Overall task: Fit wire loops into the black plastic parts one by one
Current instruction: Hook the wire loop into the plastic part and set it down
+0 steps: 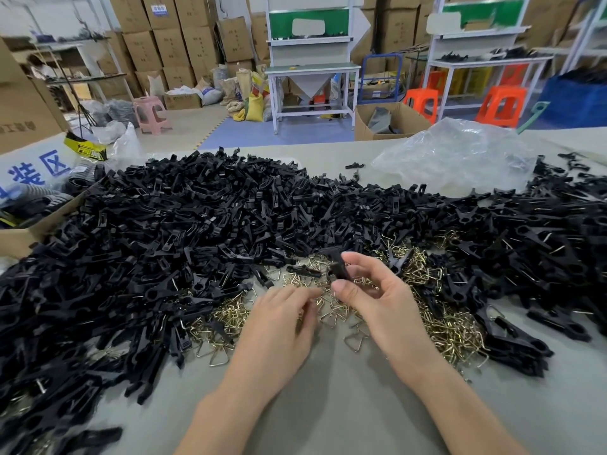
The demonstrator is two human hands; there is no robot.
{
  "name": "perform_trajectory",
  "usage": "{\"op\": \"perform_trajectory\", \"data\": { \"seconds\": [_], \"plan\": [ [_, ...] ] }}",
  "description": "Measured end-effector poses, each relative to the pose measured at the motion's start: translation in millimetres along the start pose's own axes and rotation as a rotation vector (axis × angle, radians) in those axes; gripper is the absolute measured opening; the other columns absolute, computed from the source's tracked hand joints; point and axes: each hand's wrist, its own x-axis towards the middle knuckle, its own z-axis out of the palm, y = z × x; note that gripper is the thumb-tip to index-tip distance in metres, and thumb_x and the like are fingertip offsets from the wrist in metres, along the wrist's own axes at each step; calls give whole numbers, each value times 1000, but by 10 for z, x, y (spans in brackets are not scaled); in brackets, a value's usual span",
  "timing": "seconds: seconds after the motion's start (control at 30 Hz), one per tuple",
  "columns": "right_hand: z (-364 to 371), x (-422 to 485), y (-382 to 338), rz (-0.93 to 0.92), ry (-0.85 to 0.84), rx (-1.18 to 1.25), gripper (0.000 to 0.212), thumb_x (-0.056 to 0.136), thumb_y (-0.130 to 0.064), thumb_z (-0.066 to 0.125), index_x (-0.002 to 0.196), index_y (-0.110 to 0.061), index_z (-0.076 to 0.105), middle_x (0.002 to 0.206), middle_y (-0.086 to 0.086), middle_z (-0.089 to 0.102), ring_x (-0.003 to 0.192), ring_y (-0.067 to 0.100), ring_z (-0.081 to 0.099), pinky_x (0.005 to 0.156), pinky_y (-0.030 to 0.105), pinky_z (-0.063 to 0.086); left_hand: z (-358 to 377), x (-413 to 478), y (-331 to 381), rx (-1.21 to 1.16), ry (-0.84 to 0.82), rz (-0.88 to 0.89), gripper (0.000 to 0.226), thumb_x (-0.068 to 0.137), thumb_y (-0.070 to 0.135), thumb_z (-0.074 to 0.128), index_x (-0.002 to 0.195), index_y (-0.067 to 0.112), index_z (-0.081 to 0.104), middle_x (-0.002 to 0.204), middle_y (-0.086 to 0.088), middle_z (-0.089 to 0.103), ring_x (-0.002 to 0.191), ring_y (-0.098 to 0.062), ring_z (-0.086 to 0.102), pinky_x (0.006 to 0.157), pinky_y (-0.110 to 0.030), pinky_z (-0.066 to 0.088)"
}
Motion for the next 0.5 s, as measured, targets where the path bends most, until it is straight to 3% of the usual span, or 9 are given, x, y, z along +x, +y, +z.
{"op": "perform_trajectory", "data": {
  "seconds": [0.1,0.2,0.37,0.5],
  "plan": [
    [-41,11,-10,0,55,56,39,87,-10,78,107,-43,73,96,-16,72,96,18,73,88,26,58,12,-1,-10,122,-102,24,32,97,53,48,119,37,63,106,22,53,104,-3,43,93,-27,36],
    [-56,20,-6,4,77,57,38,87,-10,77,109,-41,72,94,-18,71,97,22,72,90,29,58,49,2,-30,174,-184,19,35,96,61,44,118,41,62,108,21,48,108,-4,39,97,-27,33],
    [-44,23,7,2,82,69,37,88,-7,76,111,-35,71,96,-10,69,86,14,72,83,22,58,106,7,14,192,-136,1,22,98,52,49,110,39,63,102,22,44,107,-6,42,87,-19,23],
    [-41,30,14,-4,73,59,37,88,-7,75,112,-34,70,91,-21,70,84,14,73,77,18,56,145,-5,31,122,-130,-71,19,98,49,48,108,39,60,104,23,43,112,-5,40,89,-18,19]
  ]
}}
